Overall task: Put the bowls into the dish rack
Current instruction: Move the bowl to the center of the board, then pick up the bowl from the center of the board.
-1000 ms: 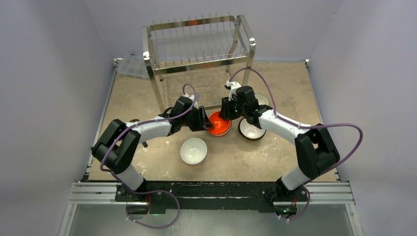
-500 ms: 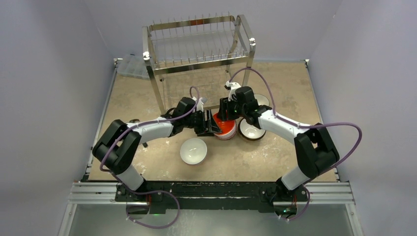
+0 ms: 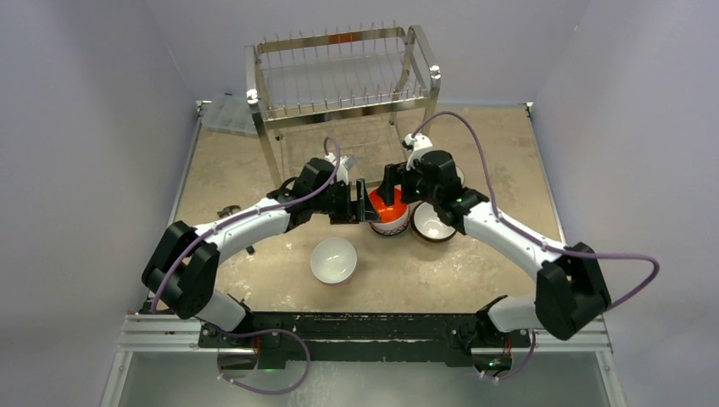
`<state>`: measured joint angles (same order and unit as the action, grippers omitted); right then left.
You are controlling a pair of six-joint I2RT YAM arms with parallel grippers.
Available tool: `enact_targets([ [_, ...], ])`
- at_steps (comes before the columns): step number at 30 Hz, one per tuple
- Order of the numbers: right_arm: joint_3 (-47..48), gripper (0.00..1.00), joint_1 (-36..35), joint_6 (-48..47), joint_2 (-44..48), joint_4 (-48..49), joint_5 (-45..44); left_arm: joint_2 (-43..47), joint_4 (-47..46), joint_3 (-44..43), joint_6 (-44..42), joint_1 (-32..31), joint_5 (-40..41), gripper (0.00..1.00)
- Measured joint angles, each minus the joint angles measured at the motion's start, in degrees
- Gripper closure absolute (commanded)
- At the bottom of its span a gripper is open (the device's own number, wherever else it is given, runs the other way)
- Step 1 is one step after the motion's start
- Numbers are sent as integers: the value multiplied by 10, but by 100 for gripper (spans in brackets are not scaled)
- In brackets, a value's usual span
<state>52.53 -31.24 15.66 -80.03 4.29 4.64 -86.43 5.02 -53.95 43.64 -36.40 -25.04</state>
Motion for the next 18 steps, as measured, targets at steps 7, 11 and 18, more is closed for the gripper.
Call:
enact_targets([
  [7, -40, 9, 0, 6, 73, 0, -7, 17, 41, 0, -24, 0, 48, 23],
  [11, -54, 10, 0, 11, 73, -1, -7, 25, 43, 0, -28, 0, 60, 23],
  [18, -66, 13, 0, 28, 65, -1, -12, 25, 38, 2, -24, 0, 74, 26],
])
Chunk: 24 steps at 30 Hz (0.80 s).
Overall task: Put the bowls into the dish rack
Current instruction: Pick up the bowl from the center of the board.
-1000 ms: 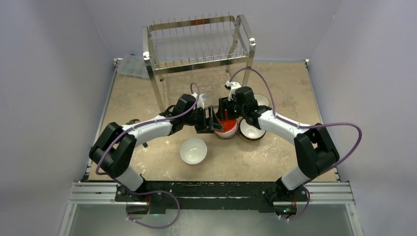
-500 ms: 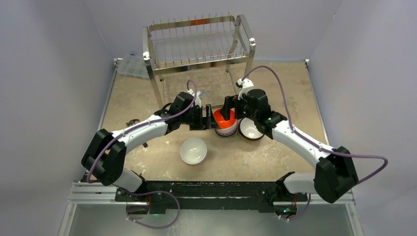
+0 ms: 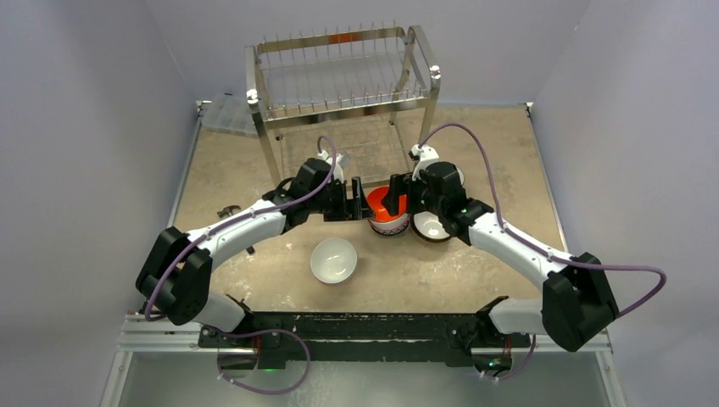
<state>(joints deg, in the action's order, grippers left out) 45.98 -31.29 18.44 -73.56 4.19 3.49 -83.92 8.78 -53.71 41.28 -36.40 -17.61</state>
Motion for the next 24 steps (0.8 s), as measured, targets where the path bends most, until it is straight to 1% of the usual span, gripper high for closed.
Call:
enact_targets([
  [4, 0, 12, 0, 11, -5, -3, 0, -3, -23, 1, 12, 0, 9, 35],
  [7, -2, 8, 0, 15, -3, -5, 0, -22, -46, 0, 22, 0, 14, 43],
  [8, -4, 5, 0, 16, 0, -5, 0, -30, -49, -1, 26, 0, 14, 46],
  [9, -6, 2, 0, 17, 5, -8, -2, -43, -51, -4, 27, 0, 15, 50],
  [10, -7, 1, 0, 17, 10, -9, -4, -52, -52, -6, 27, 0, 16, 54],
  [13, -14, 1, 0, 19, 35, -13, -12, -83, -54, -16, 29, 0, 17, 67],
  [15, -15, 1, 1, 20, 55, -17, -15, -96, -64, -24, 31, 0, 18, 78],
  [16, -15, 1, 2, 21, 63, -17, -16, -98, -66, -26, 31, 0, 18, 81],
  [20, -15, 1, 2, 27, 78, -17, -21, -99, -78, -31, 31, 0, 28, 100],
  [24, -15, 1, 6, 40, 77, -21, -22, -97, -72, -32, 26, 2, 35, 100],
])
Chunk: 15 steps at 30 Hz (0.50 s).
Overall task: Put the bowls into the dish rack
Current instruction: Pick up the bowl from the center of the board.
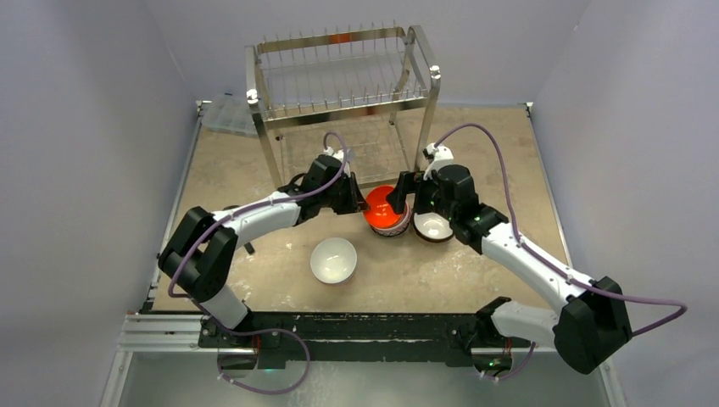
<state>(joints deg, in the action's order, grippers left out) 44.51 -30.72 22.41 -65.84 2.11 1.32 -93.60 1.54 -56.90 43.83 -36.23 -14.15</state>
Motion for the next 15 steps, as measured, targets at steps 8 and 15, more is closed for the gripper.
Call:
enact_targets([
  [8, 1, 5, 4, 24, -8, -25, 36, 63, 43, 0, -17, 0, 35, 100],
  [15, 6, 23, 5, 35, 1, -32, 91, 134, 60, 0, -21, 0, 46, 100],
])
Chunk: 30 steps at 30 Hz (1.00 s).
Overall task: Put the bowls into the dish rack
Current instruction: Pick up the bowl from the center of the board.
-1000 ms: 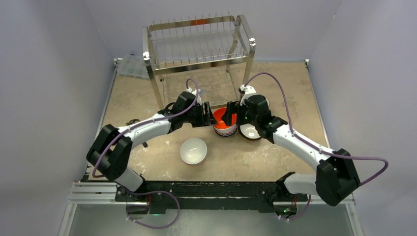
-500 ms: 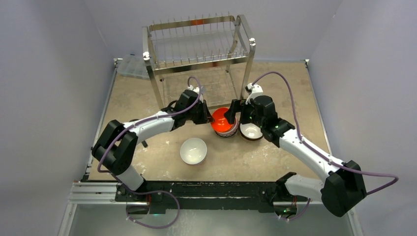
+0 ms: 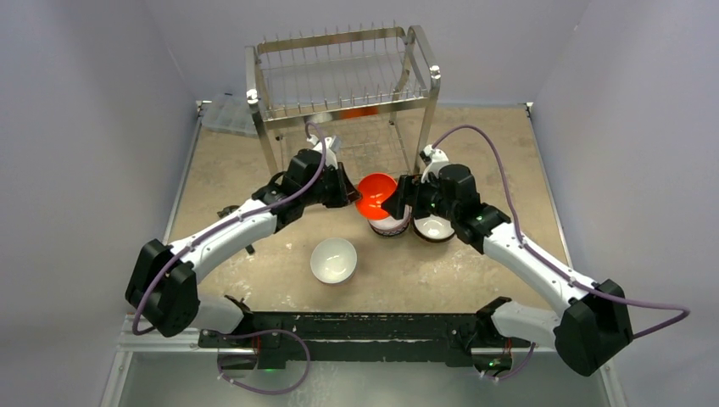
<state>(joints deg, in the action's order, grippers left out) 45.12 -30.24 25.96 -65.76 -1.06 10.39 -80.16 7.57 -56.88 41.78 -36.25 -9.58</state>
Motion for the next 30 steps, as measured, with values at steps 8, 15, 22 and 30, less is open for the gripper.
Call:
enact_targets([
  [8, 2, 94, 0, 13, 13, 19, 39, 29, 7, 11, 6, -3, -6, 95],
  [15, 2, 100, 10, 17, -3, 22, 16, 78, 4, 25, 9, -14, -32, 34],
  [22, 2, 100, 6, -3, -2, 22, 63, 136, -38, 96, 24, -3, -17, 2],
  [30, 2, 100, 5, -35, -26, 44, 145, 153, -136, 166, 51, -2, -79, 4],
])
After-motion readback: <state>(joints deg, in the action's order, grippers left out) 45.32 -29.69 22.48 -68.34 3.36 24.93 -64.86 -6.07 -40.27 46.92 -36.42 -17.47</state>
